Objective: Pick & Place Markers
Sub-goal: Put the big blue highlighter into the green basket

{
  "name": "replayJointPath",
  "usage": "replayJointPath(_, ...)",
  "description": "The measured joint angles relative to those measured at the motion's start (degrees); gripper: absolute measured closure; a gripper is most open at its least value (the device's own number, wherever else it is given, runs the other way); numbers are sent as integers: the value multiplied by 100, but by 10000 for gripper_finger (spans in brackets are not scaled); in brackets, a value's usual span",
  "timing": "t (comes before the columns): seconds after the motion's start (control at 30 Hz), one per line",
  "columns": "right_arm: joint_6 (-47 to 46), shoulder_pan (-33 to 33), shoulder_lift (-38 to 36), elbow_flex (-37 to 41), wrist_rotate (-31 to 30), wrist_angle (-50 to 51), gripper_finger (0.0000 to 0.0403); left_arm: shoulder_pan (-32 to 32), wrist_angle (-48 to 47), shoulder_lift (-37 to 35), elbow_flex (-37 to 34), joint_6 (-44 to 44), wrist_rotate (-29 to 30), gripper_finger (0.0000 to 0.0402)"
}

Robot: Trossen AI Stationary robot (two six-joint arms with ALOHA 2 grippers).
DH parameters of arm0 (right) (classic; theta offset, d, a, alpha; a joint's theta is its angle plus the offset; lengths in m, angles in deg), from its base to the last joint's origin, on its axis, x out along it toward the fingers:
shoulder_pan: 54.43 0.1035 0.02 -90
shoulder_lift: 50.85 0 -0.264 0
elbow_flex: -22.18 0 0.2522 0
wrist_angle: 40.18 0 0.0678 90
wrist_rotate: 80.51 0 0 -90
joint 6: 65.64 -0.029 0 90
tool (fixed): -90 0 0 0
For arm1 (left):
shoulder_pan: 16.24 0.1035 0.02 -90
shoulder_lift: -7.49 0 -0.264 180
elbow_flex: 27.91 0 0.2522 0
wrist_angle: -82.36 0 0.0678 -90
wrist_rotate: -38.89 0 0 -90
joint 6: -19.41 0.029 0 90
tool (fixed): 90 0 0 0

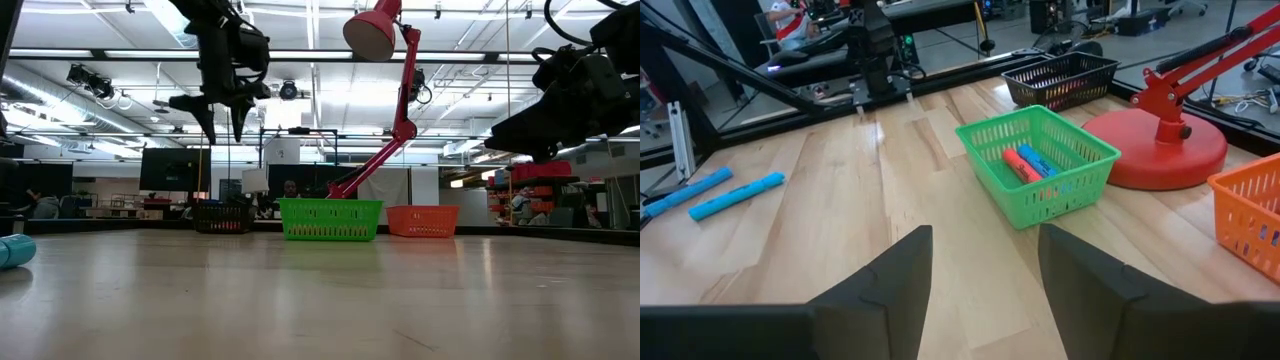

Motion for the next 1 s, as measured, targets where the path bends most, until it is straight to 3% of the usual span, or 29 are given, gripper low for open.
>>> replayJointPath(0.3,0,1,0,0,1,0,218,-302,-760,-242,-2,-183,45,163)
replayJointPath(0.53,0,1,0,0,0,-1,218,-672,-1284,-636,-13,-241,460,163)
replayJointPath(1.0,1,0,0,0,1,-1,218,-1678,-1493,-1795,-676,-1554,635,163)
